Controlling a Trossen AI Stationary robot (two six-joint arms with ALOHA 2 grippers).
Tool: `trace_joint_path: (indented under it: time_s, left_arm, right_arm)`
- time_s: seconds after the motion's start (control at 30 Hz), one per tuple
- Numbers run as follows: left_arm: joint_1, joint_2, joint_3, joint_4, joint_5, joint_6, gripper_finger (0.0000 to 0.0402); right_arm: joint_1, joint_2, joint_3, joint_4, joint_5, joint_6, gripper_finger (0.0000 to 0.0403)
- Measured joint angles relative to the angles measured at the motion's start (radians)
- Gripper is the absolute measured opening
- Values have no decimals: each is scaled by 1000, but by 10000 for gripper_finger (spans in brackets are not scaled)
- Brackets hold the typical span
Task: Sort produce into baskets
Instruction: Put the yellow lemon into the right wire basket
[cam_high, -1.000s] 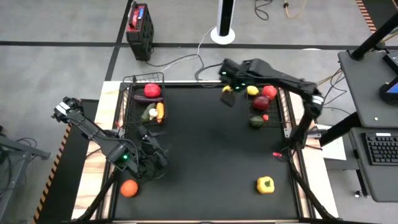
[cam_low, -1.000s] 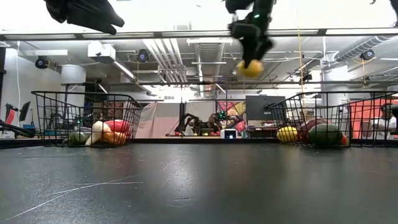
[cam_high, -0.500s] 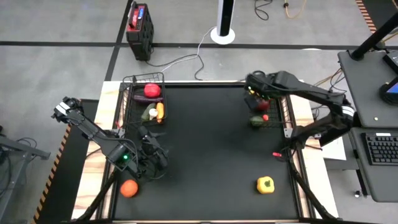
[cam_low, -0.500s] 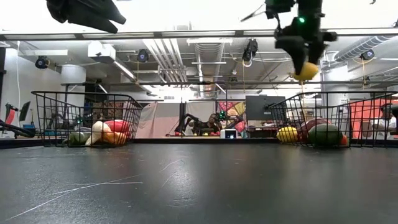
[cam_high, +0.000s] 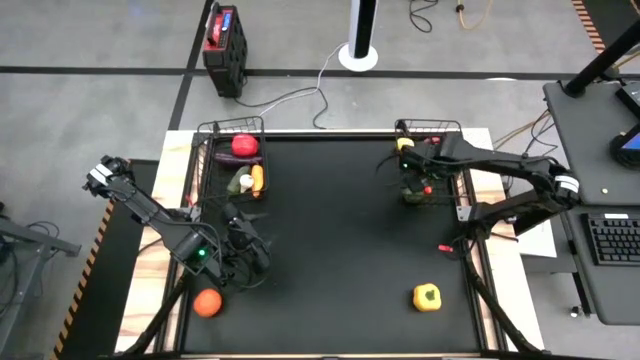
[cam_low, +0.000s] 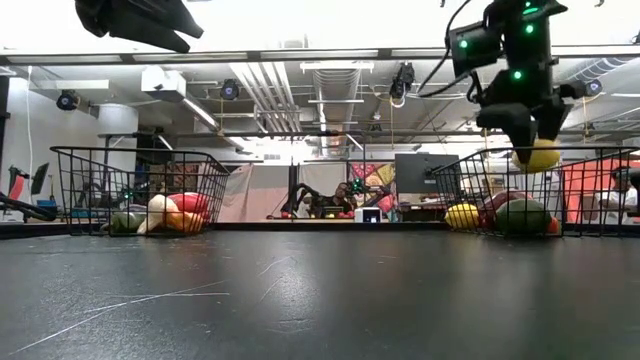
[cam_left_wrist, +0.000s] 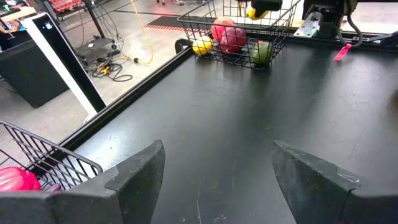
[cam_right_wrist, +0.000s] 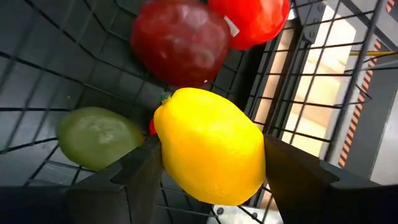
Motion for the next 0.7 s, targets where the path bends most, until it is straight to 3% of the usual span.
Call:
trace_joint_path:
  time_s: [0.3,0.7]
  left_arm:
    - [0,0,0,0,0,3,274]
    - [0,0,0,17,0,3,274]
  right_arm:
    - [0,2,-52,54,0,3,249]
    - [0,2,-53,73,0,-13,322]
